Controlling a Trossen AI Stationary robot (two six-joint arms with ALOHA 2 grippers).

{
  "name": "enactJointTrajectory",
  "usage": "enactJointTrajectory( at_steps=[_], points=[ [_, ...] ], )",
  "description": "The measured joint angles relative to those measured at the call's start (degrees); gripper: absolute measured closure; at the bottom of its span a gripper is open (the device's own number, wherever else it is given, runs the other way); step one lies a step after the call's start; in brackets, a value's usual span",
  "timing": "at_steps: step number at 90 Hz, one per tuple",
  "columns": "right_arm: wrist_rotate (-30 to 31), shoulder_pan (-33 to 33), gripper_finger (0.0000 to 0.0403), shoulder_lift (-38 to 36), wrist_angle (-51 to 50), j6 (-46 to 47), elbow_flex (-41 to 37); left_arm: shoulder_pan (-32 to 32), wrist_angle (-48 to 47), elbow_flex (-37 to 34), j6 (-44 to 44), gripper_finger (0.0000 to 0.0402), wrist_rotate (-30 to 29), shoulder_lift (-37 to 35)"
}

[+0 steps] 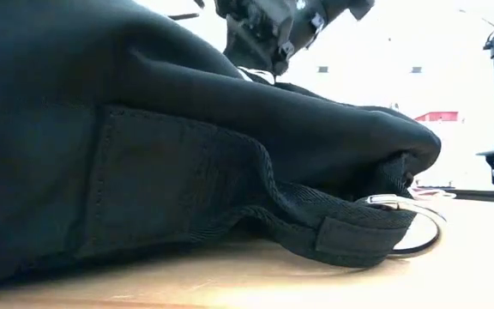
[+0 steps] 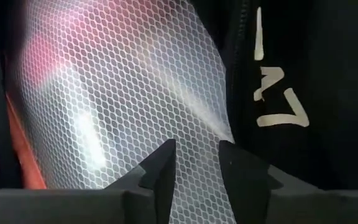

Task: Unpack backpack
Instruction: Remove the orange zip bag from the black backpack

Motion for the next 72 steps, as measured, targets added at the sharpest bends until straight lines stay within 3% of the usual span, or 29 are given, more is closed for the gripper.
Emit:
enactJointTrajectory(
  at_steps=[12,28,43,72],
  points=[
    [0.23,-0.09,0.0329,0.35,-3.55,3.19,0.56,0.0,-0.09,0.0,0.84,0.0308,0.02,0.0],
    [0.87,0.19,0.0371,0.33,-15.54,11.85,0.76,-0.13,-2.02,0.0,-0.62,0.0322,1.12,-0.01],
    [1.52,3.04,0.0378,-0.29,-21.21,16.36,0.82,-0.51,-4.38,0.0,-2.3,0.0333,1.57,0.0],
    [-0.03,7.05,0.0378,-2.95,-23.19,14.85,0.36,-1.2,-6.69,0.0,-5.08,0.0357,1.62,-0.02]
  ],
)
